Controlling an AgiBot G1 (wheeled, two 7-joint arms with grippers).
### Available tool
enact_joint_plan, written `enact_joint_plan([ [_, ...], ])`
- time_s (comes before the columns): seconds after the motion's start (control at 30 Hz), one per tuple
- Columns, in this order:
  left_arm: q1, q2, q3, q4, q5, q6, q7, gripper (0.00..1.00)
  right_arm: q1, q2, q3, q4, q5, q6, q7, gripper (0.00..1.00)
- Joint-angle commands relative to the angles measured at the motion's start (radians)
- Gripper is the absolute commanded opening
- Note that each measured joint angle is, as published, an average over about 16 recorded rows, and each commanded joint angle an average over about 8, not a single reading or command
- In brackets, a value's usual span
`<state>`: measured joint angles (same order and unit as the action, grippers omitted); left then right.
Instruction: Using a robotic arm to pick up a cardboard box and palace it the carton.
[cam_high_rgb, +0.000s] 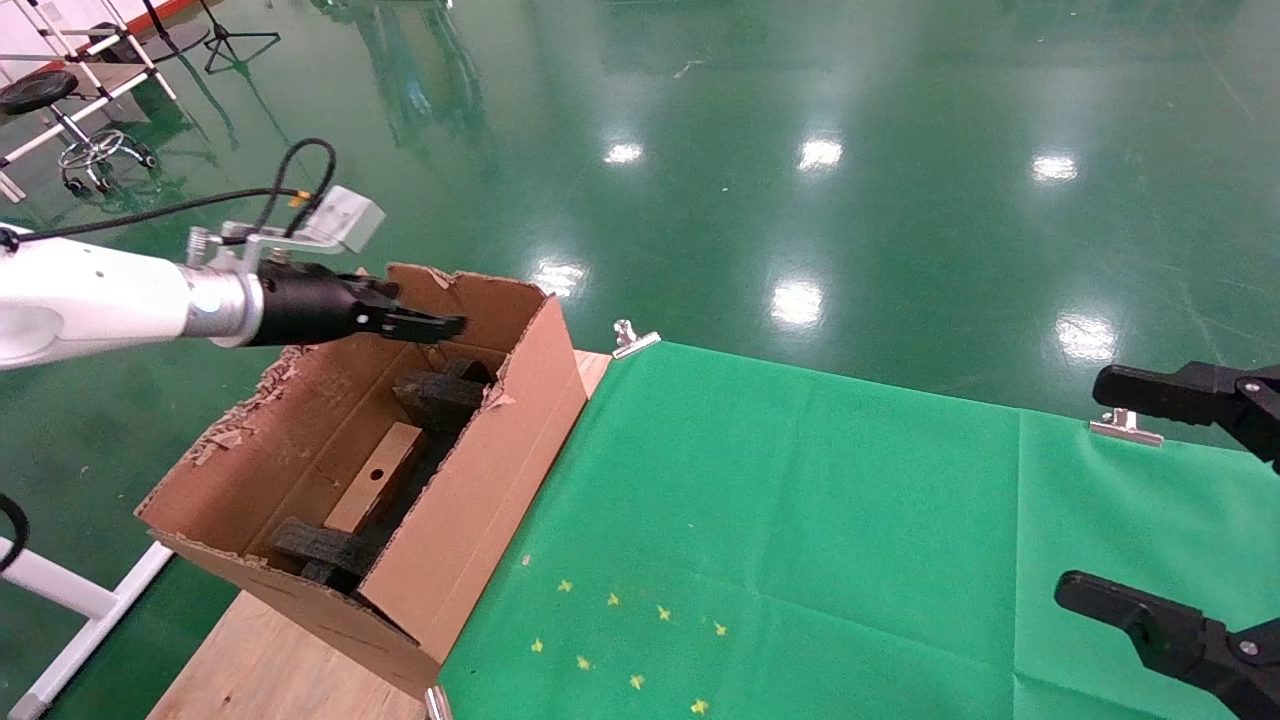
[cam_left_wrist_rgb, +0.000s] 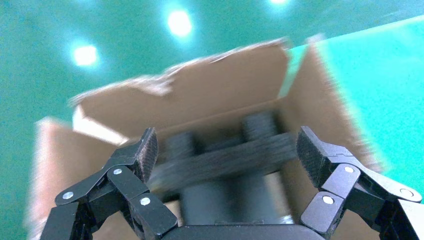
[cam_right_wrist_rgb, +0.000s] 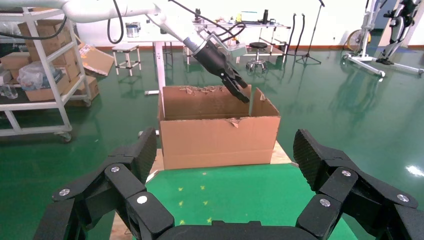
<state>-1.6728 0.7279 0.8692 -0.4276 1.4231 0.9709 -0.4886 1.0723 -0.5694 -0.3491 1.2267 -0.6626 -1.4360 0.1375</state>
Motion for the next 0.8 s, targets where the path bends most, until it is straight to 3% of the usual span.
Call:
enact_joint_plan([
  [0.03,0.024,-0.005,-0.023,-0.034,-0.028,0.021,0.012,1.00,0.000,0.000,0.000,0.000,0.000,0.000,0.000,1.00],
  [0.8,0.295,-0.058,-0.291,-0.423,-0.342,0.259,0.148,1.00,0.000,0.000,0.000,0.000,0.000,0.000,0.000,1.00],
])
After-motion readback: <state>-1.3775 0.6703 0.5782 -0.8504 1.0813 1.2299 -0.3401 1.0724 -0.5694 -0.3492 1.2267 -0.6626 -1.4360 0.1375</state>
